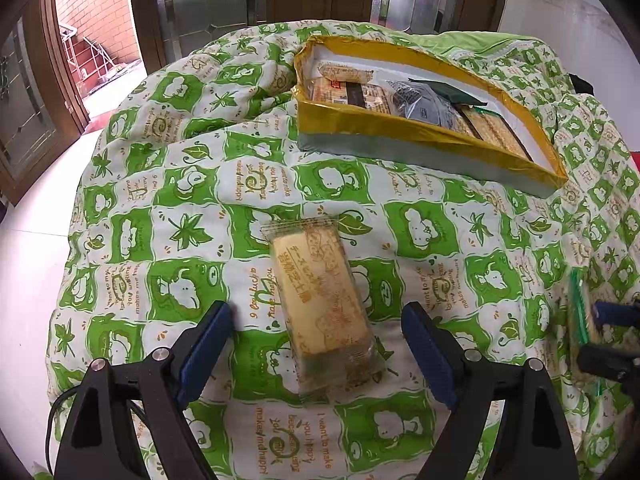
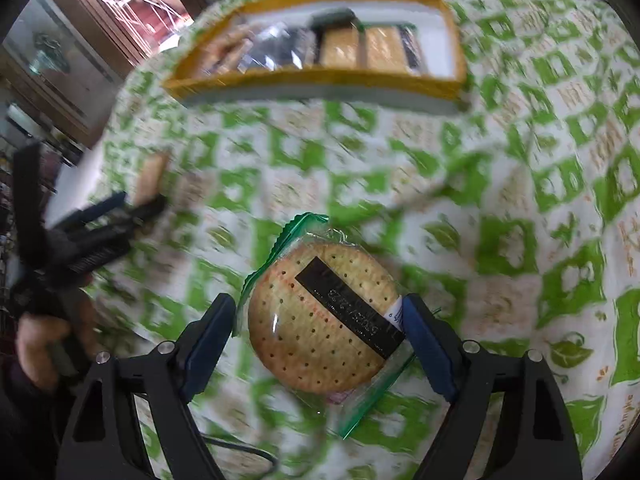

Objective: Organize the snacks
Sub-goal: 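Grasp the round cracker bag with the right tool while the left grasps a biscuit pack, then carry the round cracker bag with the right tool while the left carries the biscuit pack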

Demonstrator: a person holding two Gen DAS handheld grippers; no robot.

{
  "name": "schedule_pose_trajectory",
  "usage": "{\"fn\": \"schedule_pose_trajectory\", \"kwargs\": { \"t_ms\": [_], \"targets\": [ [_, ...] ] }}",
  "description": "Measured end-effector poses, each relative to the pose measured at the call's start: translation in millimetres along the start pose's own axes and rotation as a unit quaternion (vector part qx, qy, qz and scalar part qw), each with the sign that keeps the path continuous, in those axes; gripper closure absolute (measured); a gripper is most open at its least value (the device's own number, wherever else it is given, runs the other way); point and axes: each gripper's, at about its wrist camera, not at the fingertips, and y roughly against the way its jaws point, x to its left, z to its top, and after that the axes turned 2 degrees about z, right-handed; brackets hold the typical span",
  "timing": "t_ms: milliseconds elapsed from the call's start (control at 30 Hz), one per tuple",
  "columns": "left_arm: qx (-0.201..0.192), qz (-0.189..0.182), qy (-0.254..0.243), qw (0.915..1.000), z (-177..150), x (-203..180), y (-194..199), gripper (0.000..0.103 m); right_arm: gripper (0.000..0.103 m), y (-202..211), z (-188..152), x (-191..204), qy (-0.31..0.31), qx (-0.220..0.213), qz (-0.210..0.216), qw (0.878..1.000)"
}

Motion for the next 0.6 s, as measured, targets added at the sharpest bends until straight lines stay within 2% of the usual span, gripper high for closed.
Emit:
{"fn": "schedule_pose_trajectory", "kwargs": {
  "t_ms": [67,233,300,367,467,600],
  "targets": [
    [0.001,0.002,0.000,1.0000,1.3,-0.9,-2.0,0.014,0.019,2.9,6.8,8.4,0.008,-0.020,0.002,1.000],
    [0.005,0.003,0.009,0.9999,6.2,-1.6,-7.4,0.015,0.019,-5.3,18.5,22.4,0.028,-0.038,-0.015,0.999],
    [0.003,0.006,0.022,0.9997,7.8,3.4,-6.9,0.027,0.019,-7.5,17.0,26.5,0.032,-0.045,-0.020,0.998],
    [0.000,0.007,0.032,0.9995,8.5,10.6,-5.7,0.046,0.019,-11.6,14.0,32.0,0.040,-0.057,-0.029,0.997],
    [-0.003,0.012,0.033,0.9994,7.0,19.2,-4.0,0.065,0.019,-13.9,5.6,34.8,0.042,-0.077,-0.035,0.996],
    [-0.001,-0.006,0.044,0.9990,5.2,25.4,1.7,0.069,0.019,-7.1,7.9,41.1,0.048,-0.102,-0.032,0.993]
  ]
}}
